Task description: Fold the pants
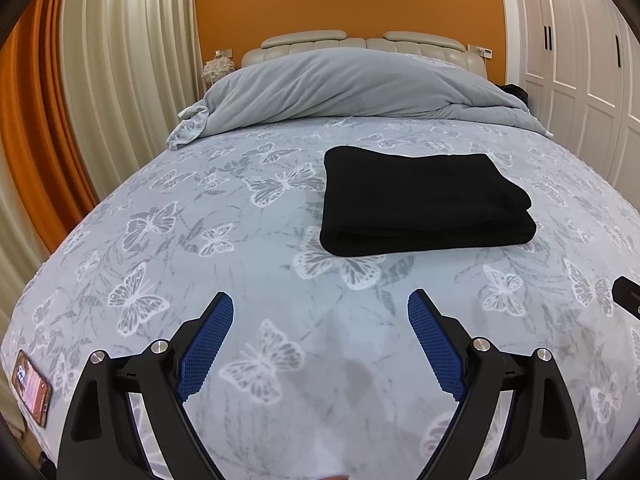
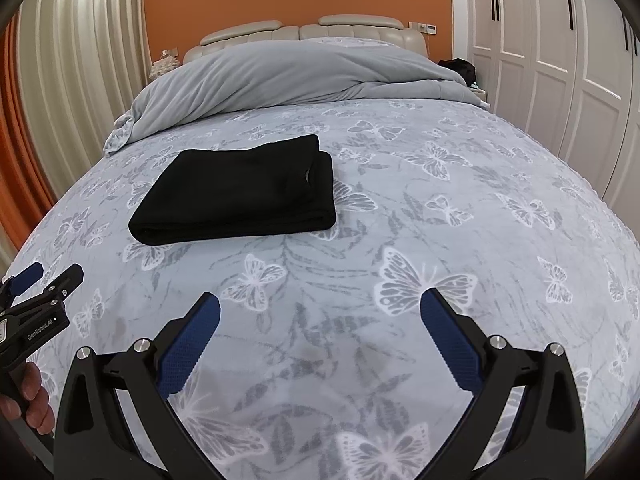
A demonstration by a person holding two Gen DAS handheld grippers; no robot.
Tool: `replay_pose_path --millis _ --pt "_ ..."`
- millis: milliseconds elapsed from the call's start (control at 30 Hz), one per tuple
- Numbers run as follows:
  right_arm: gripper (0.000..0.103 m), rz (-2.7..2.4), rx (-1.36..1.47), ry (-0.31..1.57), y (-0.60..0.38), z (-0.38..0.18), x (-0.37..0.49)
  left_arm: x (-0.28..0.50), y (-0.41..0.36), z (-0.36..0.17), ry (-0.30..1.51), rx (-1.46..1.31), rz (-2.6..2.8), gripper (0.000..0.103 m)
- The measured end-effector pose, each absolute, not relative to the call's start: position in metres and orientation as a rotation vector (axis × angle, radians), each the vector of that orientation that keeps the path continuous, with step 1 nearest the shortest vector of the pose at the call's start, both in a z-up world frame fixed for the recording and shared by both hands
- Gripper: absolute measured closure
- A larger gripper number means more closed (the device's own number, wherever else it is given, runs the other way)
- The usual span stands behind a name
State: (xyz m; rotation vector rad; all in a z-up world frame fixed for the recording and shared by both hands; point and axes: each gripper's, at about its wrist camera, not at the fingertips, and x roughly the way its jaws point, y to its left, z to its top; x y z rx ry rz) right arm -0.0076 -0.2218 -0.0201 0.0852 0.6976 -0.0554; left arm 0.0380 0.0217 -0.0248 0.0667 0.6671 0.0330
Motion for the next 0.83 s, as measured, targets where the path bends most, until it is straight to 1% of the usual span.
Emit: replay_pose_path --millis 400,733,833 --pt "0.005 -0.034 0.072 0.706 -0.225 -0.022 -0.003 0.035 0.019 -0.027 0.642 0.067 0.037 0.016" --pt "0.005 -0.023 0.059 0.713 -0.225 -0.025 -0.001 0.035 0.01 -0.03 0.674 0.098 -0.023 0.017" --pt "0.005 -0.021 0.056 0.715 -0.226 -0.026 -0.001 0.037 0.013 -0.032 0.689 0.082 -0.025 0.021"
